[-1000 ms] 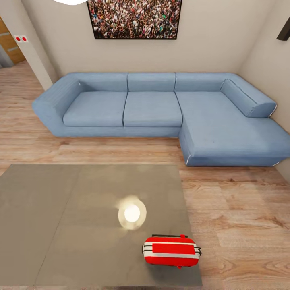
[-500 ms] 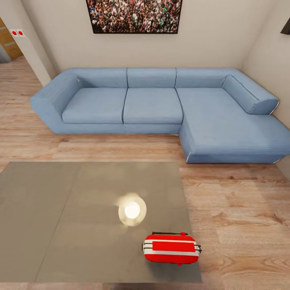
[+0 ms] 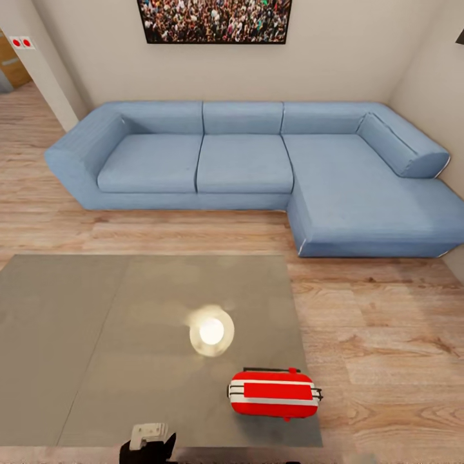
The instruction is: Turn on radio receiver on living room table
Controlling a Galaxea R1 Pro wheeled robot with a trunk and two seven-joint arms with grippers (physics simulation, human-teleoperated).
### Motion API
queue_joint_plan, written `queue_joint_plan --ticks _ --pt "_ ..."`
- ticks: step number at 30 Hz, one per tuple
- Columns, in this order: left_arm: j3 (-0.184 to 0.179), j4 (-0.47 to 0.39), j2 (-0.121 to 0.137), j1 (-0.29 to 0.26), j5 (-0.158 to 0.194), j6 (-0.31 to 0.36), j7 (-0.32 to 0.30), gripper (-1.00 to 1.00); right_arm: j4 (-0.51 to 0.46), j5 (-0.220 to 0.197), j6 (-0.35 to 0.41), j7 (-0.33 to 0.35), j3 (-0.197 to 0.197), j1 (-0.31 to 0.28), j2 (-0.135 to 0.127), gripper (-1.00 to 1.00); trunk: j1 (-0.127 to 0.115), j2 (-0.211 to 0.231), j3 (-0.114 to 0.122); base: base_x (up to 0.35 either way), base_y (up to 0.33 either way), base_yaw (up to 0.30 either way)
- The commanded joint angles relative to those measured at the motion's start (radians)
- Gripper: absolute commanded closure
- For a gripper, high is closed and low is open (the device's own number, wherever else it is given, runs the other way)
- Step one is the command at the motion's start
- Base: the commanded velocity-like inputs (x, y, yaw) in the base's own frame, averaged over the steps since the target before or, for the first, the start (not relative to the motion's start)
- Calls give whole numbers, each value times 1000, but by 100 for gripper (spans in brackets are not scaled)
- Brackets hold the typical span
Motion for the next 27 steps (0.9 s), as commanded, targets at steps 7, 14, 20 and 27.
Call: queue_joint_plan --ticks 7,14,20,27 --pt "-1 -142 2 0 -31 77 -51 -100 -113 68 32 3 -2 -9 -1 -100 0 0 -11 0 0 -43" --pt "-1 -230 -22 -3 -292 151 -58 -100 -287 85 117 3 -10 -11 -55 -100 0 0 -23 0 0 -71" --pt "-1 -234 -32 -6 -337 149 -60 -100 -418 86 175 3 -12 -11 -88 -100 0 0 -32 0 0 -74" --pt "-1 -235 -31 -14 -333 159 -63 -100 -632 83 327 6 -14 -11 -90 -100 0 0 -44 0 0 -76"
